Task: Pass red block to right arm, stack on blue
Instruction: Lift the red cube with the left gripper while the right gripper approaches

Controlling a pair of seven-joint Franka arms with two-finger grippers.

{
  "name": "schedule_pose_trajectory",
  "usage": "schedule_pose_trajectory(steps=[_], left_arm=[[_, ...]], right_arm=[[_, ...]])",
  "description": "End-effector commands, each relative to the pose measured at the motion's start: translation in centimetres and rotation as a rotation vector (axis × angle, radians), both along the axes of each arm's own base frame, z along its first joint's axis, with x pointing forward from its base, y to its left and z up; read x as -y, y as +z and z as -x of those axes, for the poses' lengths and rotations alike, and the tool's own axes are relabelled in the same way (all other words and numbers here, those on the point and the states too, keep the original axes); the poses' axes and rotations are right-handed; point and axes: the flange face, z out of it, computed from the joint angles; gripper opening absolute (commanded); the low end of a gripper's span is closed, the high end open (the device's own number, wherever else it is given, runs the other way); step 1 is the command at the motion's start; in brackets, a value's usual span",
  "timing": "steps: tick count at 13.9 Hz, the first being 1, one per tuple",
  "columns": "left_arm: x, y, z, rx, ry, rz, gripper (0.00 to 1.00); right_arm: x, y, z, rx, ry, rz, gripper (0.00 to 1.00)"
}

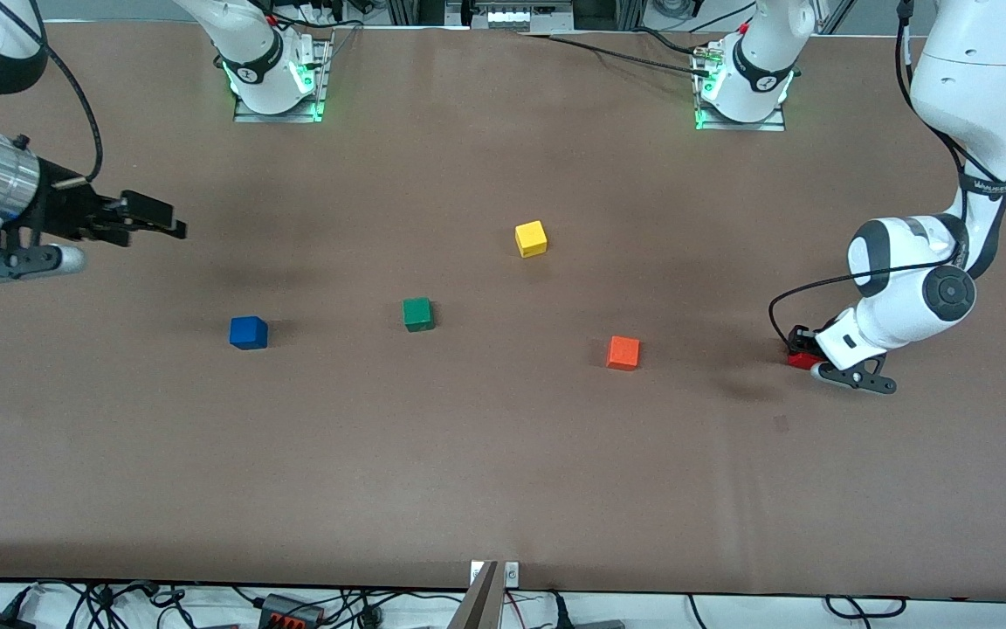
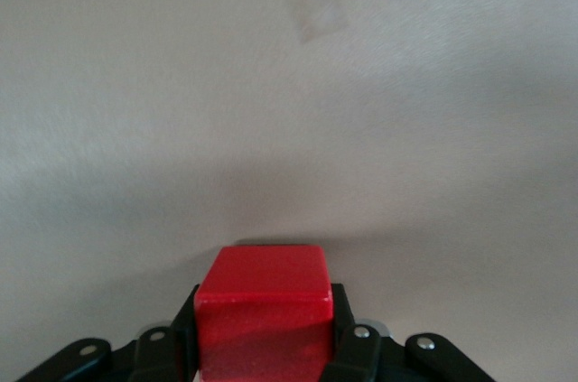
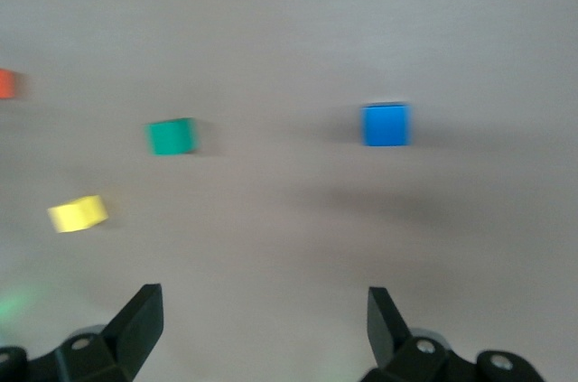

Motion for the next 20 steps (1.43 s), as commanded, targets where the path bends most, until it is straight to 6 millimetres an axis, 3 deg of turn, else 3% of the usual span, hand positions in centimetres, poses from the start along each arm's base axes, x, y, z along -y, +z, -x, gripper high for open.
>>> schedule_pose_trajectory(steps=[1, 3, 5, 7, 8, 10, 14, 18, 20], left_arm=[[0.0, 5.7, -1.8, -0.045, -0.106, -0.008, 0.11], [0.8, 9.0, -3.2, -0.099, -0.207, 0.008, 0.16], [3.2, 13.2, -4.6, -0.11, -0.266, 0.043, 0.12], [6.7, 16.3, -5.2, -0.107, -0.323, 0.075, 0.12], [8.9, 17.2, -5.4, -0.09, -0.362, 0.114, 0.12], [11.3, 18.0, -5.3, -0.041, -0.466, 0.272, 0.12], [13.7, 18.7, -5.7, 0.155, -0.677, 0.634, 0.13], [14.7, 19.8, -6.1, 0.404, -0.847, 0.855, 0.13], [16.8, 20.2, -6.1, 0.509, -0.904, 0.937, 0.12]], right_arm=[[-2.8, -2.8, -1.4, -0.064, -0.025, -0.195, 1.0], [-5.5, -4.5, -2.2, -0.105, -0.047, -0.337, 1.0], [-8.4, -5.6, -2.7, -0.144, -0.078, -0.49, 1.0], [-11.7, -6.2, -2.8, -0.172, -0.087, -0.591, 1.0], [-12.4, -7.0, -3.1, -0.185, -0.101, -0.618, 1.0], [-13.4, -7.4, -3.2, -0.183, -0.091, -0.671, 1.0], [-14.9, -6.9, -3.0, -0.122, -0.019, -0.79, 1.0], [-15.1, -9.6, -4.4, -0.087, -0.038, -0.953, 1.0], [-15.2, -10.6, -4.9, -0.091, -0.067, -1.015, 1.0]])
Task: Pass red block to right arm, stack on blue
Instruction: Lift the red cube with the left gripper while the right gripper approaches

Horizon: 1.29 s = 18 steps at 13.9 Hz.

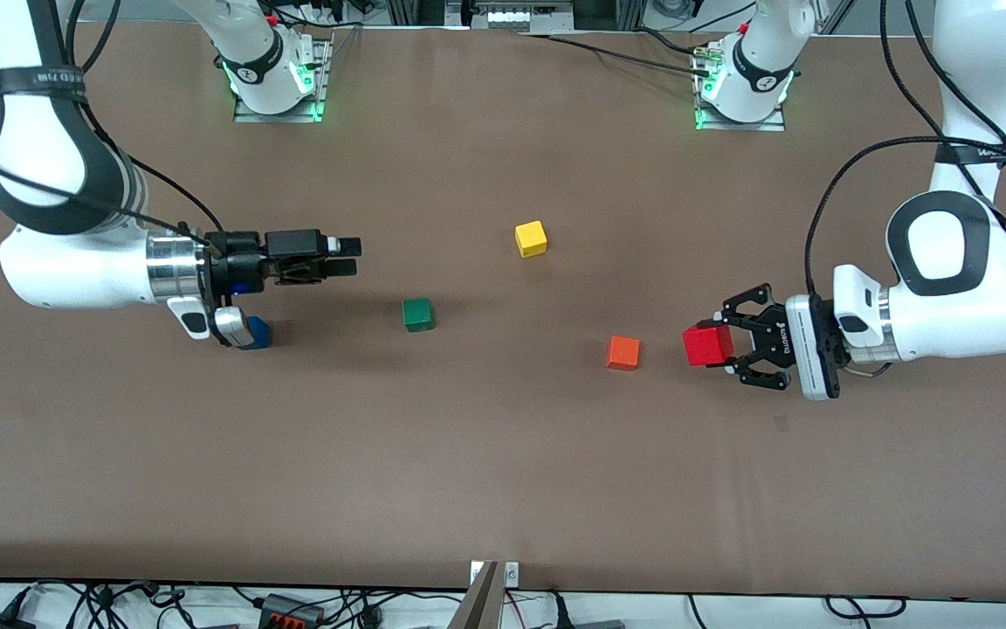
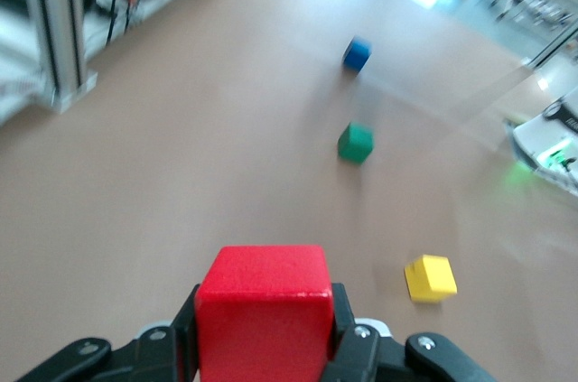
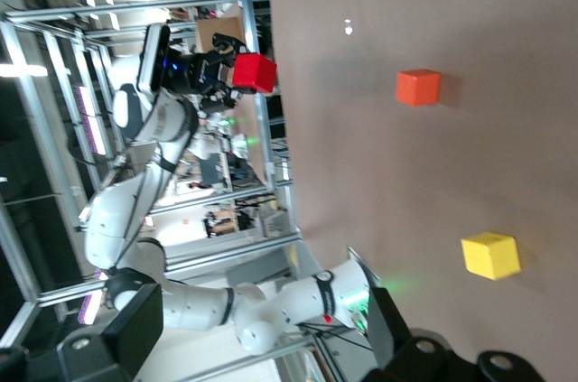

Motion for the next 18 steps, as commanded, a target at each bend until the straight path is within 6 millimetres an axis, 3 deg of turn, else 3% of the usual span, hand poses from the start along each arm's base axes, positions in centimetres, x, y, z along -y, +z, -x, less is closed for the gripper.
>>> schedule_pose_trajectory(steps=[1, 5, 7, 9, 11, 13, 14, 18], left_arm=[[3.5, 0.4, 0.0, 0.112, -0.076, 0.156, 0.12], [11.0, 0.2, 0.4, 0.245, -0.065, 0.339, 0.12], [13.6, 0.5, 0.4, 0.297, -0.008, 0.344, 0.12], [16.3, 0.8, 0.8, 0.3, 0.054, 0.373, 0.11], [19.4, 0.8, 1.7, 0.323, 0.112, 0.372, 0.11], [23.2, 0.6, 3.5, 0.327, 0.153, 0.406, 0.11], [24.0, 0.4, 3.9, 0.353, 0.165, 0.4, 0.11], [27.6, 0.0, 6.0, 0.338, 0.199, 0.428, 0.11]], right_arm=[[-0.4, -1.2, -0.6, -0.008, -0.018, -0.12, 1.0], [-1.3, -3.0, -0.9, -0.052, -0.03, -0.185, 1.0], [-1.8, -4.4, -0.7, -0.085, -0.016, -0.209, 1.0], [-3.6, -5.1, -0.5, -0.12, -0.012, -0.288, 1.0], [-4.7, -5.0, -0.3, -0.115, -0.005, -0.286, 1.0], [-6.1, -7.1, -0.6, -0.143, -0.006, -0.295, 1.0], [-6.8, -7.7, -0.9, -0.147, 0.001, -0.295, 1.0], [-8.3, -6.9, -3.3, -0.195, 0.018, -0.278, 1.0]])
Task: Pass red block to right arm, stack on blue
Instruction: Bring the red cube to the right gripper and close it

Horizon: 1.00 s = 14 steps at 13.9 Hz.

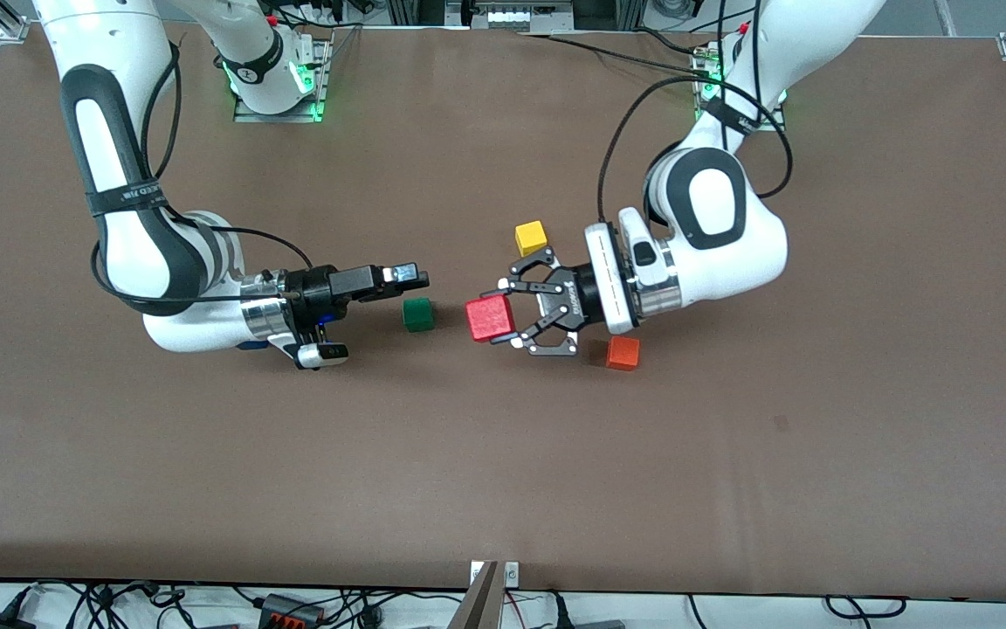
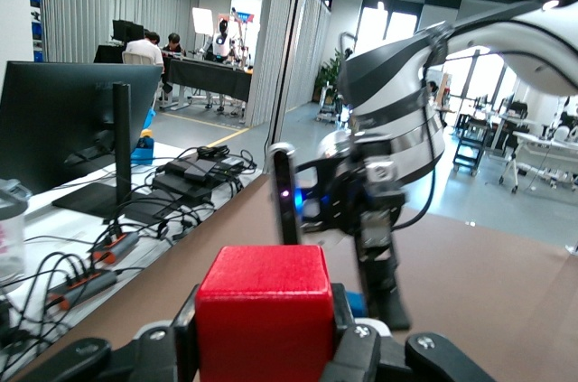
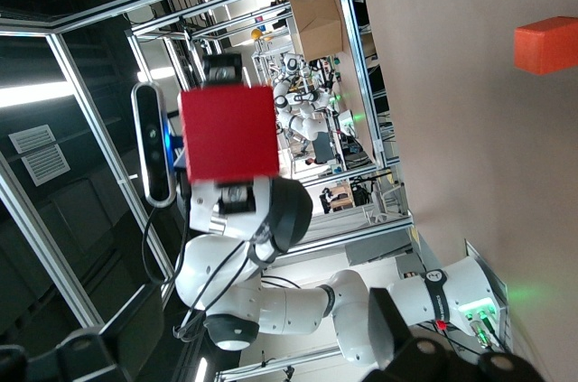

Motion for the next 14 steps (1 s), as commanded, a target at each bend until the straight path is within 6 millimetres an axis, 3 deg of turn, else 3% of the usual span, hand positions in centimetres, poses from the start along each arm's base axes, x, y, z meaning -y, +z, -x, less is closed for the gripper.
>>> schedule_pose_trajectory(steps=[1, 5, 8, 14], left_arm=[[1.2, -0.3, 0.8, 0.064, 0.056, -0.03, 0.11], [3.1, -0.7, 2.2, 0.044, 0.054, -0.027, 0.1], [3.0, -0.8, 2.2, 0.045, 0.061, -0.033, 0.1], [3.0, -0.8, 2.2, 0.045, 0.062, -0.034, 0.1]], right_arm=[[-0.9, 1.5, -2.6, -0.037, 0.014, 0.011, 1.0], [-1.4, 0.8, -3.2, -0.077, 0.024, 0.021, 1.0], [-2.2, -0.4, -3.1, -0.088, 0.034, 0.022, 1.0], [-3.4, -0.3, -2.6, -0.093, 0.056, 0.012, 1.0]])
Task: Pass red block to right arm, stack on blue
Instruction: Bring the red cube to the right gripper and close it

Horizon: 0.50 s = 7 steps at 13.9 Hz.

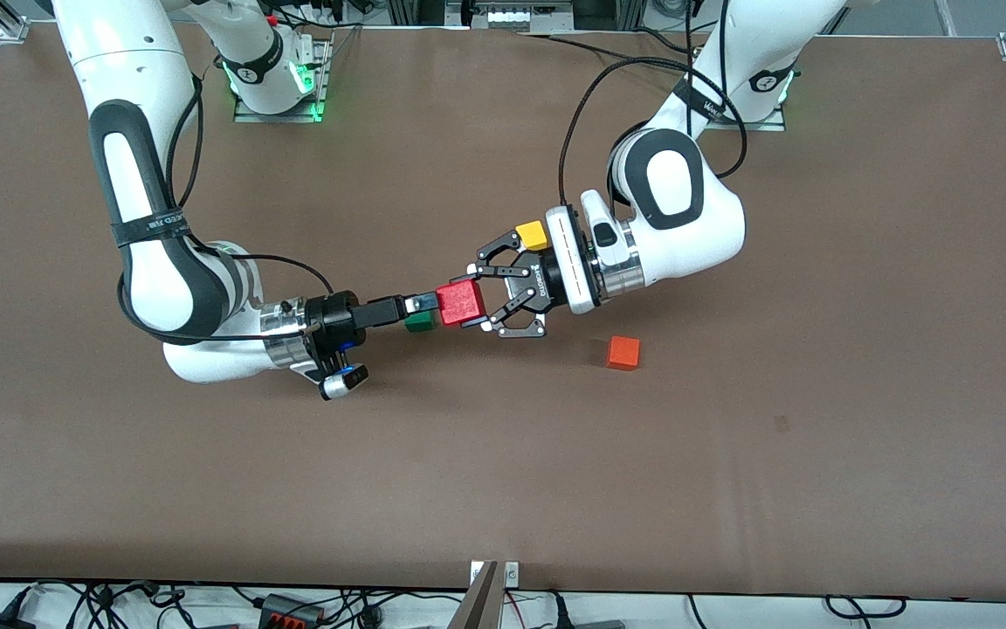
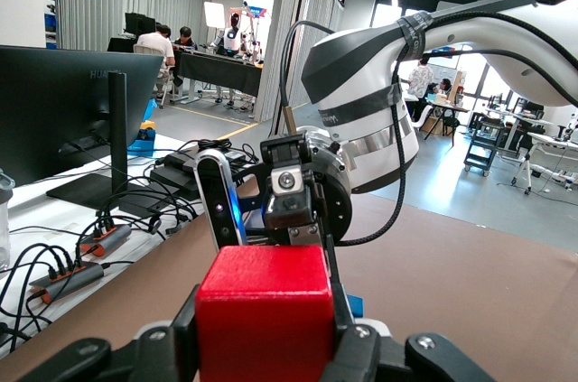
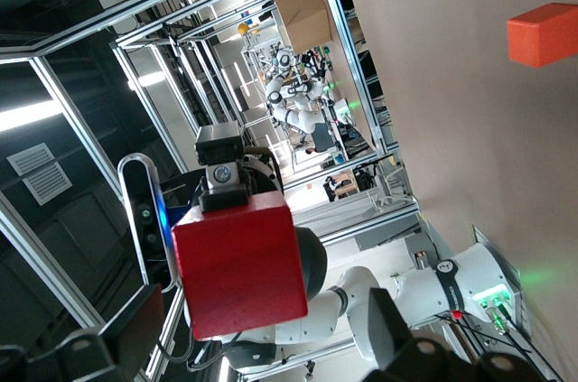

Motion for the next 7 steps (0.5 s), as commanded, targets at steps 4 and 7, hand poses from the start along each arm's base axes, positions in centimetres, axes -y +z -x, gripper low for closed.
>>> schedule_pose_trajectory(steps=[4, 7], left_arm=[[0.12, -0.09, 0.21, 0.059, 0.032, -0.013, 0.1], [0.13, -0.02, 0.18, 0.059, 0.033, -0.012, 0.1]], right_arm=[[-1.69, 0.39, -0.25, -0.005, -0.009, -0.047, 0.98], [-2.03, 0.39, -0.22, 0.003, -0.014, -0.044, 0.89]])
